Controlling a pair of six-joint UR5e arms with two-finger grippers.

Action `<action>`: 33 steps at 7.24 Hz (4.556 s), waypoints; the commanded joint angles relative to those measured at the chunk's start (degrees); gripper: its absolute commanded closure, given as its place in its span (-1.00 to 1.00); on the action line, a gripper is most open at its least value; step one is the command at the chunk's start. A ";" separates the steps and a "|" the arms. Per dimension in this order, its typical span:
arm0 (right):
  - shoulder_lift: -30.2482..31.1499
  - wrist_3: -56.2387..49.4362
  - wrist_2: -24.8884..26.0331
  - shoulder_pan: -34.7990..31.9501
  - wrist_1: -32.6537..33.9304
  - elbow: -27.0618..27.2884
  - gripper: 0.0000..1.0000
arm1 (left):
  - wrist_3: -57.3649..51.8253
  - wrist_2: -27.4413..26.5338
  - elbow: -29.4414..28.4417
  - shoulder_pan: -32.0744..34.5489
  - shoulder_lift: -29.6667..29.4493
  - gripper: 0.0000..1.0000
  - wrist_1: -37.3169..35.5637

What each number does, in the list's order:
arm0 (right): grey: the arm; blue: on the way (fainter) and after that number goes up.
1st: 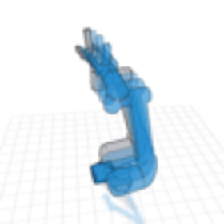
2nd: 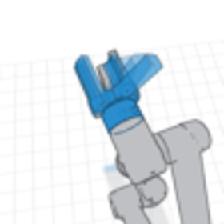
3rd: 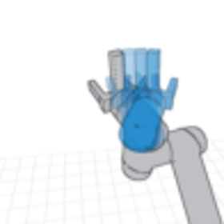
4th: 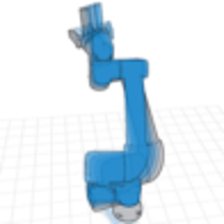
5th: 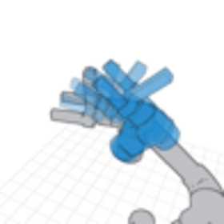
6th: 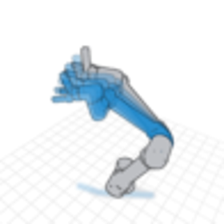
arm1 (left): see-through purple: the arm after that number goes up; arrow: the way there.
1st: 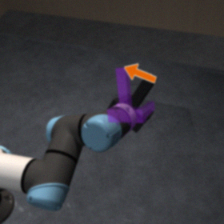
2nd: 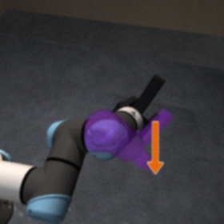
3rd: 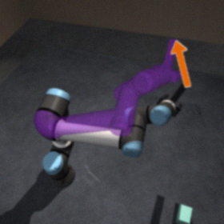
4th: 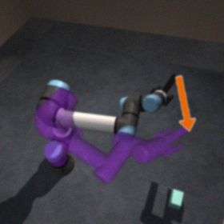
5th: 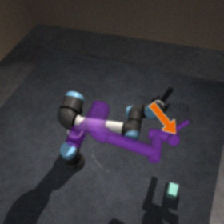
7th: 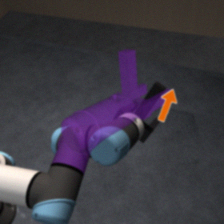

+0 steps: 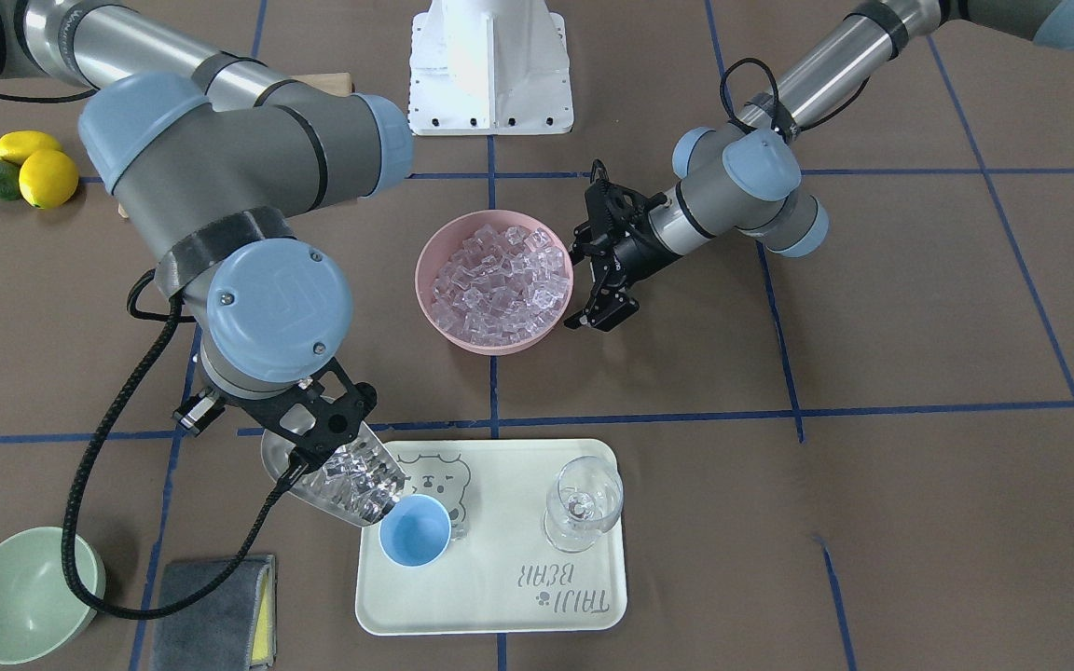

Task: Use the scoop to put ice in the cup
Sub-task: 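Tilt the scoop to pour the ice into the blue cup, then raise the empty scoop away from the blue cup, then carry the scoop back toward its spot beside the cutting board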

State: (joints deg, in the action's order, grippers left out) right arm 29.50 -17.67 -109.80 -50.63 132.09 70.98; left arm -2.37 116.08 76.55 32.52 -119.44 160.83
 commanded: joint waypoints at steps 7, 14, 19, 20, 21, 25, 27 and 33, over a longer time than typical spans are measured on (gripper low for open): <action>-4.81 -5.00 2.23 0.01 9.15 -3.92 1.00 | -0.01 -0.33 -0.09 -0.18 -0.09 -1.00 -0.08; -3.93 -4.39 -2.07 -2.01 10.03 -1.20 1.00 | -0.09 -0.24 0.00 -0.18 0.08 -1.00 0.01; 2.12 -2.90 -7.86 -4.90 14.84 9.76 1.00 | -0.62 -0.15 0.18 0.00 0.88 -1.00 0.01; 5.70 1.55 -9.80 -5.52 17.47 16.23 1.00 | -0.62 -0.15 0.18 0.00 0.88 -1.00 0.01; 10.44 12.20 -13.12 -6.22 18.11 23.69 1.00 | -0.62 -0.15 0.18 0.00 0.88 -1.00 0.01; 27.07 37.42 -21.65 -6.23 17.76 43.61 1.00 | -0.62 -0.15 0.09 -0.09 0.96 -1.00 0.01; 34.61 38.32 -22.64 -5.00 15.50 47.73 1.00 | -0.53 -0.15 0.09 -0.18 0.96 -1.00 0.01; 53.72 56.33 -21.68 2.02 -17.28 47.50 1.00 | -0.44 -0.15 0.09 -0.18 0.88 -1.00 0.01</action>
State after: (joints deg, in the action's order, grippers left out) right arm 80.90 36.14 -131.86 -50.11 119.11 118.97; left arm -2.81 115.93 76.64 32.34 -118.53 160.84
